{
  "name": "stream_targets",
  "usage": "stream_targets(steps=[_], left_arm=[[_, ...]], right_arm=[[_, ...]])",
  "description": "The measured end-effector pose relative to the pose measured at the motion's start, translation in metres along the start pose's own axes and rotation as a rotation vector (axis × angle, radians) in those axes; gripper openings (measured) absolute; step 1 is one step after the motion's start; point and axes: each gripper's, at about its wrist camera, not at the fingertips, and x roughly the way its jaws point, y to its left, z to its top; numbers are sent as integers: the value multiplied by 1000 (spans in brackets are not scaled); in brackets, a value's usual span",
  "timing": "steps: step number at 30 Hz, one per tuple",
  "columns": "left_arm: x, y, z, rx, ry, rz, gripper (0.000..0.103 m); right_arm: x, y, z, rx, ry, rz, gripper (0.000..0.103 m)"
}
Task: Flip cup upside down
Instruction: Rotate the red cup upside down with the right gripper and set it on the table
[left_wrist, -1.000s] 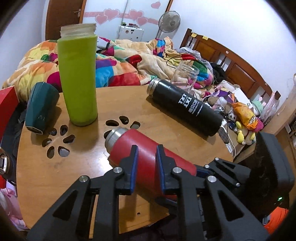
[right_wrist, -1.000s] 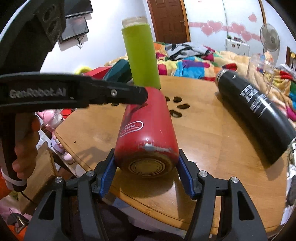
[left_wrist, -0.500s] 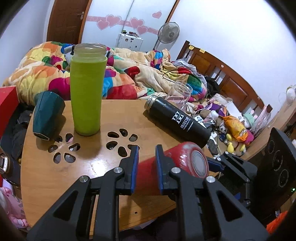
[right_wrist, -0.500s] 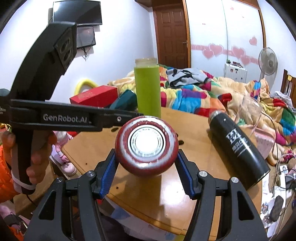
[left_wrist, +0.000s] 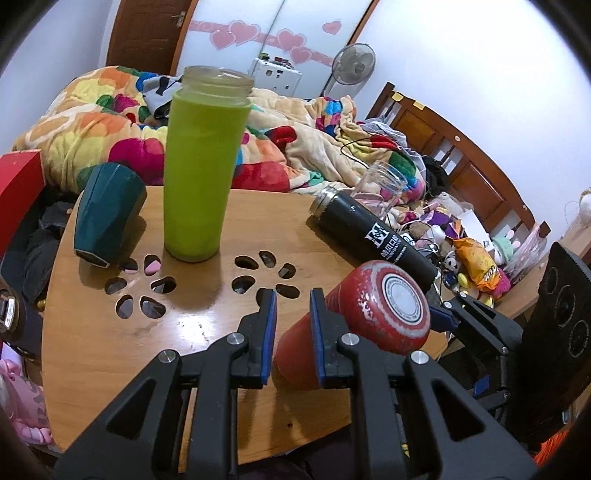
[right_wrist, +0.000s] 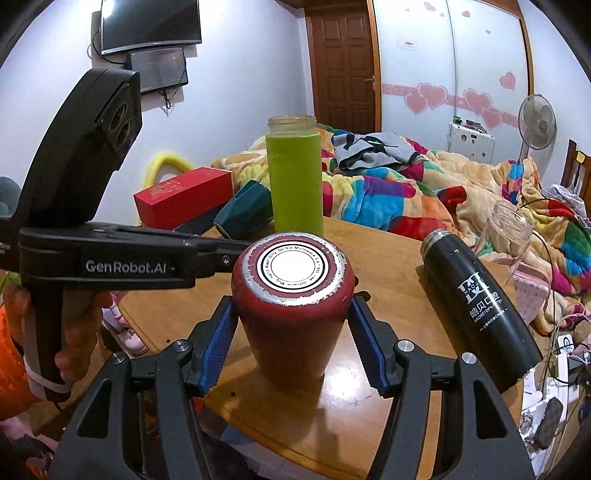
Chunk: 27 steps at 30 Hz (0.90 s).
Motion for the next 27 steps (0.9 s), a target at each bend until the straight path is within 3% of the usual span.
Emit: stream_targets(steps=[10, 20, 27], left_arm=[[0, 5, -3, 1, 8, 18, 18], [-12, 8, -6, 4, -7, 48, 29], [-41, 4, -4, 28, -59, 106, 29]], right_arm=[[5, 2, 5, 25, 15, 6, 58], [1, 6, 7, 24, 25, -4, 59], [-21, 3, 11, 33, -5, -29, 59]])
